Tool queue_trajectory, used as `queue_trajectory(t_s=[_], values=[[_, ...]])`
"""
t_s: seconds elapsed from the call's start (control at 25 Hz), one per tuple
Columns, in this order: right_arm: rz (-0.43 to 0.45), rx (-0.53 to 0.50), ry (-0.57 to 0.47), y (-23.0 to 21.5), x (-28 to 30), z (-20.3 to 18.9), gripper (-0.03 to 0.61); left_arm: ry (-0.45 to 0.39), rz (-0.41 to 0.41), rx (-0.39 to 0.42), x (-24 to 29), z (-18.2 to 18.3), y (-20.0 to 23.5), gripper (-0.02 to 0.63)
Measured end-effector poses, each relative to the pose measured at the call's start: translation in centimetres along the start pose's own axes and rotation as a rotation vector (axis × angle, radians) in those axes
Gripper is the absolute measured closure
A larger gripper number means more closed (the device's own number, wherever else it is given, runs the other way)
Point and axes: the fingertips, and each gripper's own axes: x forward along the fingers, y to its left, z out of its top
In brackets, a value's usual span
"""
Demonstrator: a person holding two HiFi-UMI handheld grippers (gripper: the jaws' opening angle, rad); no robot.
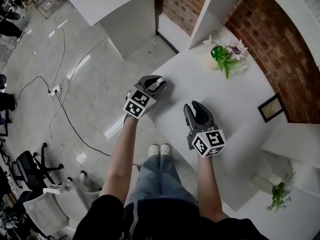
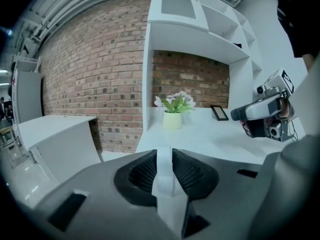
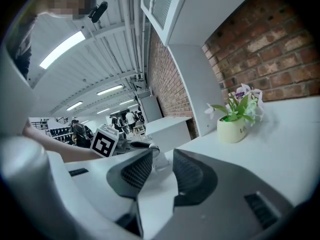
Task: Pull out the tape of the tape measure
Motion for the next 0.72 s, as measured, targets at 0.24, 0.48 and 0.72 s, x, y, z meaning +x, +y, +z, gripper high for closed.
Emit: queue_trajectory(t_s=[0.24, 0.48, 0.72], values=[[0.000, -0.005, 0.006, 0.4, -0.6, -0.2, 0.462, -0.004, -0.057, 0.016, -1.0, 0.1, -1.9, 0.523], [0.041, -0.068, 0.022, 1.8, -0.9, 0.5, 0.462, -0.039, -0.086, 0.042, -3.4, 1.9, -3.5, 0.523], [0.111, -0.220, 0.099, 3.9, -1.6, 1.3, 0.463, -0.071, -0.155, 0.097, -7.2, 4.5, -6.9, 0.523]])
